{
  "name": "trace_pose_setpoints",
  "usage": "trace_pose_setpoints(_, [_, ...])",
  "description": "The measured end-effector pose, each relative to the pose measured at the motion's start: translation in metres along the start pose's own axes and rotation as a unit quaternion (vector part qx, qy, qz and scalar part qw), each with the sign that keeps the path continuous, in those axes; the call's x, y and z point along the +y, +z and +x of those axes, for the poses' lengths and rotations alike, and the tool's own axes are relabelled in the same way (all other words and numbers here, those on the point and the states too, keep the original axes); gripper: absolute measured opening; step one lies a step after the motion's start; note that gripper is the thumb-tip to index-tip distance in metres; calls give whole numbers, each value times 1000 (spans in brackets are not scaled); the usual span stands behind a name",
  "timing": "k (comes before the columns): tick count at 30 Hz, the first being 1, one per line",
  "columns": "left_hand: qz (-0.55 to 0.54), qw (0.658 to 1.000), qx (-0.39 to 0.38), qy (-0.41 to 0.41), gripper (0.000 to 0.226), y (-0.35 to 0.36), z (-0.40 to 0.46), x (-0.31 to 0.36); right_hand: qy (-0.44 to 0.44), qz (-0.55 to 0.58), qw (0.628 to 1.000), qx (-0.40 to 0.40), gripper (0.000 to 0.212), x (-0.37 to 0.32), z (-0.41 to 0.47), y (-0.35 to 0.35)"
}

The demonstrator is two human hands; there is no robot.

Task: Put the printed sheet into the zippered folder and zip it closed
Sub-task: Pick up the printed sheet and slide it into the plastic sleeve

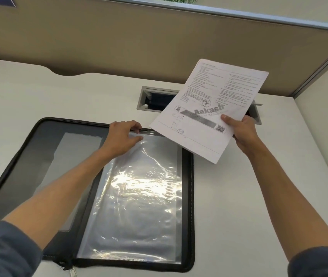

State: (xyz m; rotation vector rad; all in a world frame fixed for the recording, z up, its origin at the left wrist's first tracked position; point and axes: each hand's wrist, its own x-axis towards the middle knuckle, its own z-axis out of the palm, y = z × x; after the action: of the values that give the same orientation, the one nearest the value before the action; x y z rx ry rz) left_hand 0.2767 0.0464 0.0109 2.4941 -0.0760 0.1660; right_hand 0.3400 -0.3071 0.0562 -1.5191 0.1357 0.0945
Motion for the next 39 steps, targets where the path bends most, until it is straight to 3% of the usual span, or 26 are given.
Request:
trace_pose_setpoints(5, [-54, 998, 27, 4, 31, 6, -10, 5, -23, 8, 999, 23, 21, -11, 16, 19])
trace_pose_setpoints(9, [-154, 987, -24, -46, 27, 5, -7, 12, -43, 10, 999, 32, 18, -19, 29, 38])
trace_pose_setpoints(17, [-195, 979, -53, -10, 5, 10, -5, 32, -73, -4, 996, 42, 25, -23, 51, 86])
trace_pose_setpoints(24, [-196, 980, -43, 0, 9, 12, -7, 34, -97, -48, 993, 46, 21, -21, 69, 128])
trace_pose_setpoints(30, [-210, 977, -40, 6, 11, 11, -6, 33, -113, -58, 992, -3, 13, -8, 68, 150])
trace_pose_setpoints(39, [-220, 974, -43, 19, 8, 8, 4, 32, -97, -61, 992, -50, 20, 3, 62, 152])
